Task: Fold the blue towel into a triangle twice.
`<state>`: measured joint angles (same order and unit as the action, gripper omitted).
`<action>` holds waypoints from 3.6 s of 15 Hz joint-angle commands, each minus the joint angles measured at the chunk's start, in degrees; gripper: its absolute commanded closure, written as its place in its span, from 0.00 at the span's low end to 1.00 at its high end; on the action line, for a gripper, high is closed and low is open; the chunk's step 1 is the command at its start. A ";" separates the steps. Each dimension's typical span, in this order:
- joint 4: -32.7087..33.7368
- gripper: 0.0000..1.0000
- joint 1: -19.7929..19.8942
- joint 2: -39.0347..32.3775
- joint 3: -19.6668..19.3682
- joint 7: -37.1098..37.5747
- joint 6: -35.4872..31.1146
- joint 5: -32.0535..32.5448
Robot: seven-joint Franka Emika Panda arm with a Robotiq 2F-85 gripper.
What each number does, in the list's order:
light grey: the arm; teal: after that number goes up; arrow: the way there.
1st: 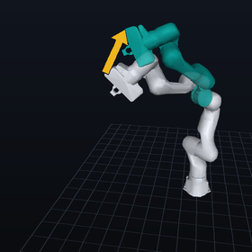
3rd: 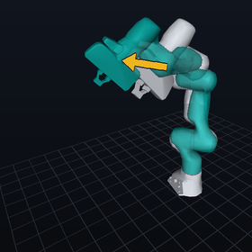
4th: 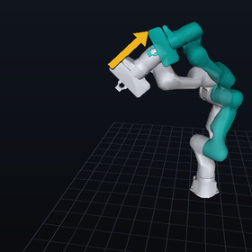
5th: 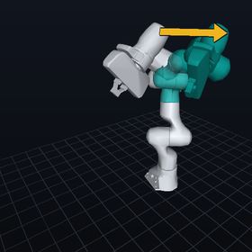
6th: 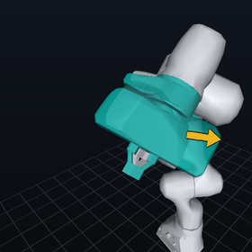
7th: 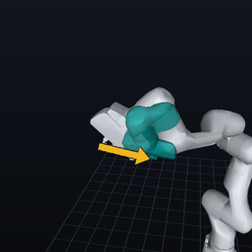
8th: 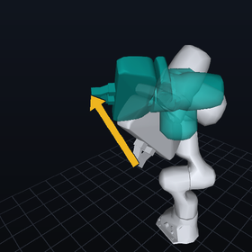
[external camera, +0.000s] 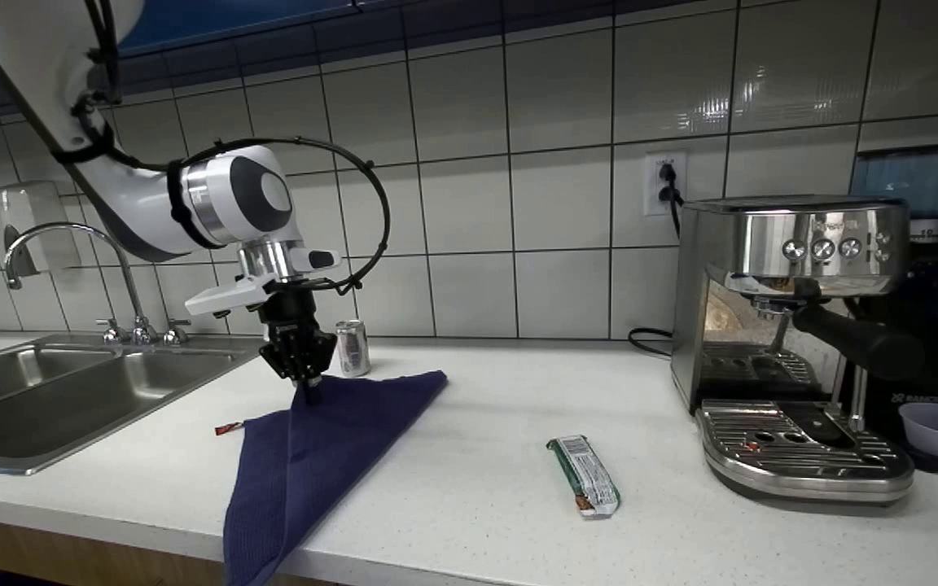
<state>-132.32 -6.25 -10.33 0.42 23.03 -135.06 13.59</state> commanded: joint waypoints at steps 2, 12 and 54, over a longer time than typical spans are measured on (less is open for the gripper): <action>-0.48 0.98 -0.57 2.24 1.51 -2.49 2.09 -2.17; -0.32 0.98 -2.29 2.48 4.02 -4.08 2.34 -3.50; 6.45 0.98 -4.93 -4.52 5.32 -3.50 4.15 -4.01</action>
<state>-128.07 -10.82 -13.94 5.54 20.85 -133.47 10.88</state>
